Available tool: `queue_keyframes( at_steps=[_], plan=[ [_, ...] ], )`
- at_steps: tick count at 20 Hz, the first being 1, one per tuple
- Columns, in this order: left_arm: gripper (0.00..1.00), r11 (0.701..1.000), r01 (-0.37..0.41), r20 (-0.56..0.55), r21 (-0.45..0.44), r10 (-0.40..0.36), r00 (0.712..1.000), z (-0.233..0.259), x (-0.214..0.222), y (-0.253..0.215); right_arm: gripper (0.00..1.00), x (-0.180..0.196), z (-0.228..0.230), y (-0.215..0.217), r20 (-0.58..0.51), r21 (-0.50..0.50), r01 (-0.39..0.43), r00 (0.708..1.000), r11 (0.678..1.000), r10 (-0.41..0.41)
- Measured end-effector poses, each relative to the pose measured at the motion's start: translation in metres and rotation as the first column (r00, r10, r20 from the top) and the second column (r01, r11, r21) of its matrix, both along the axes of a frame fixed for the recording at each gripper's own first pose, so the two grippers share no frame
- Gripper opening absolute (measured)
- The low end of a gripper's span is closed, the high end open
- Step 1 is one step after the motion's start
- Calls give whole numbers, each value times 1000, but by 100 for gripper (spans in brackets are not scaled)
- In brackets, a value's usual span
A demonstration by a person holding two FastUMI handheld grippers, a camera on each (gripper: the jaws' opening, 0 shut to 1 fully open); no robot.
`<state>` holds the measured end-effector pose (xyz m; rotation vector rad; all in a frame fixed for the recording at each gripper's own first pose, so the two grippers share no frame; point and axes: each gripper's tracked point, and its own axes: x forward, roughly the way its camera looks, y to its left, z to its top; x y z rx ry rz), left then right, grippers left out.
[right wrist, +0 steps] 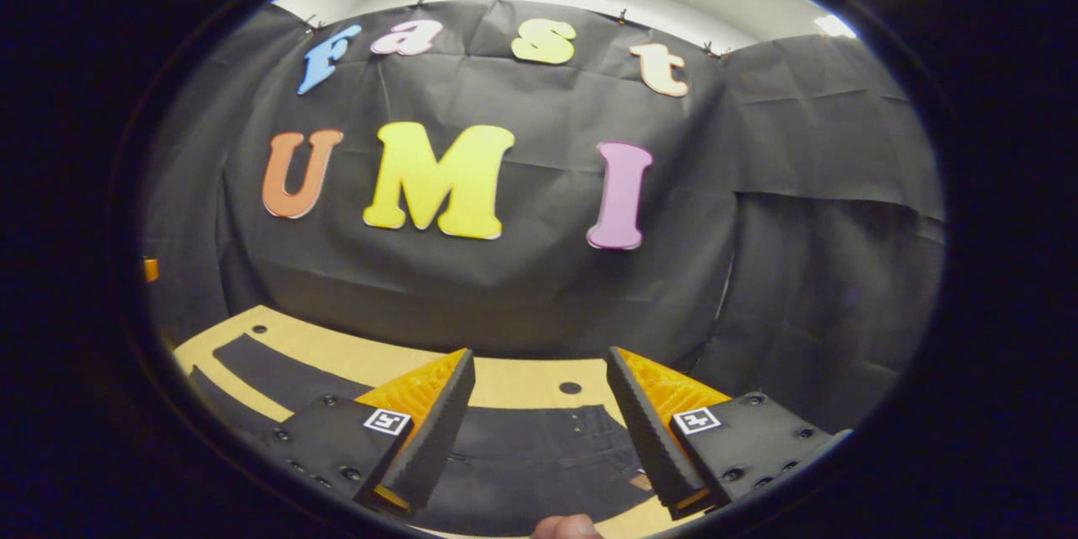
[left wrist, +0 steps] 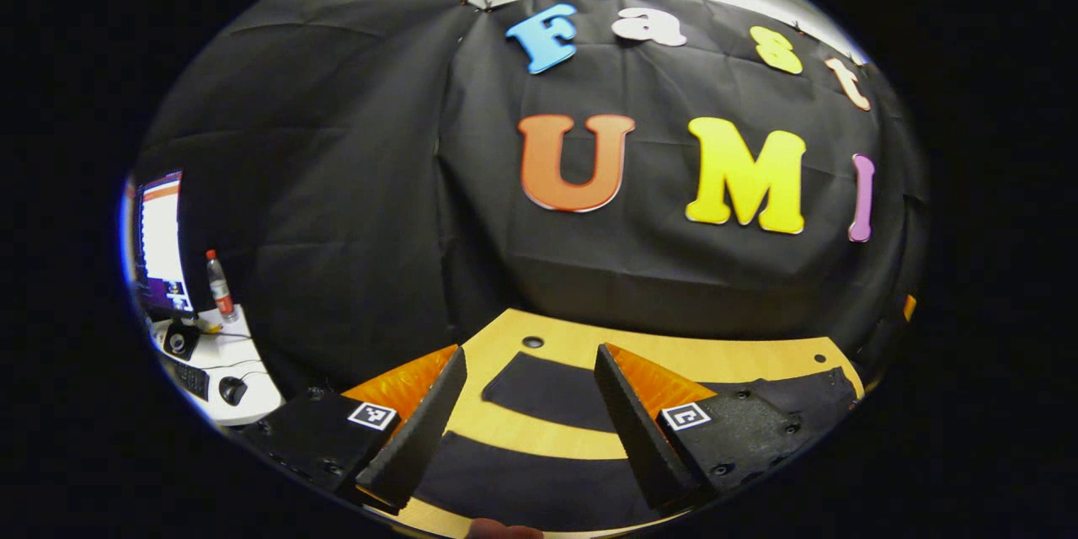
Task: Grasp the waist and the cuffs of the jeans and fold them to make the two legs overlap; first hold the waist and fold one-third of the jeans toward the cuffs, then hold the cuffs and fold the remaining one-third in the same direction to finish folding.
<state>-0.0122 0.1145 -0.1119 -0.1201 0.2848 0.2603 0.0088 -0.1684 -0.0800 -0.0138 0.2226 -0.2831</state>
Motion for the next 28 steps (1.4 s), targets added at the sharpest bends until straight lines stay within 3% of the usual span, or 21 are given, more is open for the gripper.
queue_keyframes(
  at_steps=[4,7,8,9,11,15,17,20,23,25,26,28],
  plan=[
    [99,976,-157,-146,-147,136,980,-61,-42,50,95,-30,-45,-75,-143,139,145,982,980,-125],
    [99,911,-252,-296,-325,155,943,-119,-77,52,95,-54,-90,-108,-263,317,248,950,915,-166],
    [99,873,-290,-340,-393,155,928,-139,-86,49,98,-66,-111,-113,-304,374,282,937,884,-171],
    [99,814,-335,-370,-475,160,915,-153,-91,41,99,-74,-128,-116,-340,427,313,925,848,-170],
    [99,668,-420,-420,-614,174,891,-172,-98,25,99,-88,-160,-117,-409,507,372,898,778,-163],
    [99,398,-533,-488,-746,218,845,-194,-102,17,98,-103,-211,-95,-501,623,410,863,667,-64],
    [99,312,-548,-497,-777,232,836,-194,-94,12,98,-104,-226,-95,-519,668,438,854,602,-45],
    [99,279,-574,-523,-770,240,818,-204,-93,14,98,-99,-250,-99,-548,709,485,836,512,-31],
    [99,256,-587,-534,-768,249,808,-211,-90,16,98,-95,-269,-112,-574,729,549,815,408,-72],
    [97,257,-583,-531,-771,248,810,-212,-89,16,92,-91,-281,-122,-589,714,579,801,394,-108],
    [96,256,-580,-527,-773,249,813,-212,-85,16,98,-87,-283,-122,-592,715,581,799,390,-104],
    [100,259,-573,-520,-777,248,817,-210,-81,17,92,-74,-285,-126,-573,728,563,813,391,-105]
  ],
)
